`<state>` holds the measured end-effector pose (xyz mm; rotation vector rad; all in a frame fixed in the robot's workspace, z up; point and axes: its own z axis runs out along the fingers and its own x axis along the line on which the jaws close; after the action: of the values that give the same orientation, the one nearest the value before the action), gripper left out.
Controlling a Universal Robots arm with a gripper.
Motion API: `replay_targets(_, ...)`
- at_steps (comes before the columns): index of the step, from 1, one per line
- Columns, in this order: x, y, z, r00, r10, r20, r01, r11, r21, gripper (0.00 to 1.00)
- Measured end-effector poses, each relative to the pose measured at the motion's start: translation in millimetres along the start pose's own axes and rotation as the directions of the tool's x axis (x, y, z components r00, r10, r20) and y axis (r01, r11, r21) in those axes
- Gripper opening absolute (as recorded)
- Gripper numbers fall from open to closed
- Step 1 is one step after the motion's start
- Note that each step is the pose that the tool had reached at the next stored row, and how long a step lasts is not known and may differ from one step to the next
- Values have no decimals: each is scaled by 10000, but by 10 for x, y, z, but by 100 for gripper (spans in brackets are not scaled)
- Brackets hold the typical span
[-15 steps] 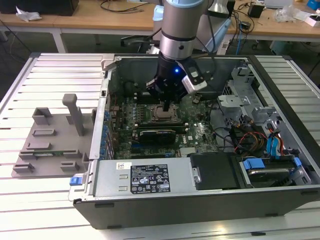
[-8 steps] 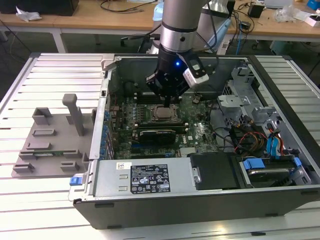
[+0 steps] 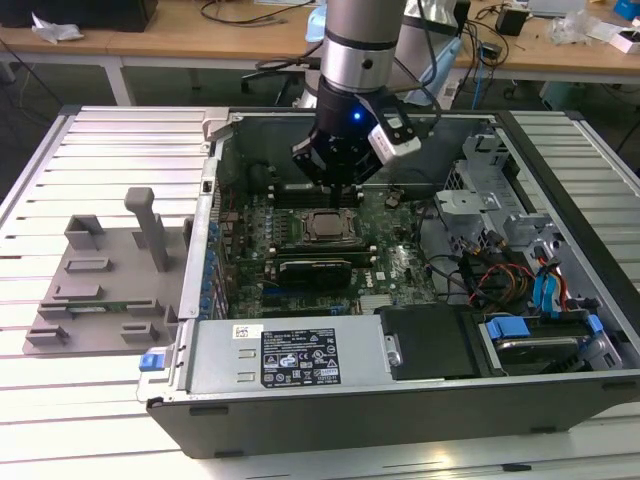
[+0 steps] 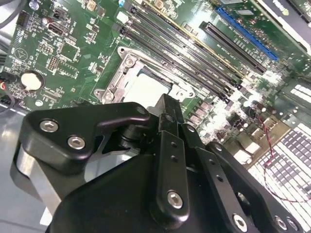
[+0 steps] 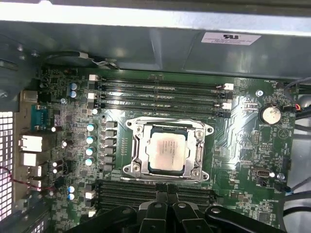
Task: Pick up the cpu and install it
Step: 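Install the second cpu locking lever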
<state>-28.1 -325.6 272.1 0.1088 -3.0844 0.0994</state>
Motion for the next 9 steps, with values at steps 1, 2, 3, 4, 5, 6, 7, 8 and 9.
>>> replay_targets(1, 1, -1, -16, 10000, -1, -1, 1, 10000, 3, 11)
replay_targets(2, 2, -2, -30, 10000, 0, 0, 0, 10000, 2, 11)
replay_targets(3, 3, -3, -45, 10000, 0, 0, 0, 10000, 2, 11)
replay_targets(4, 4, -4, -66, 10000, 0, 0, 0, 10000, 2, 11)
replay_targets(5, 5, -5, -86, 10000, 0, 0, 0, 10000, 2, 11)
replay_targets(6, 7, -7, -121, 10000, 1, 0, -1, 10000, 2, 11)
replay_targets(7, 11, -11, -185, 10000, 1, 0, -1, 10000, 3, 11)
replay_targets(8, 12, -13, -215, 10000, 1, 0, -1, 10000, 3, 11)
replay_targets(9, 13, -14, -235, 10000, 1, 0, -1, 10000, 2, 11)
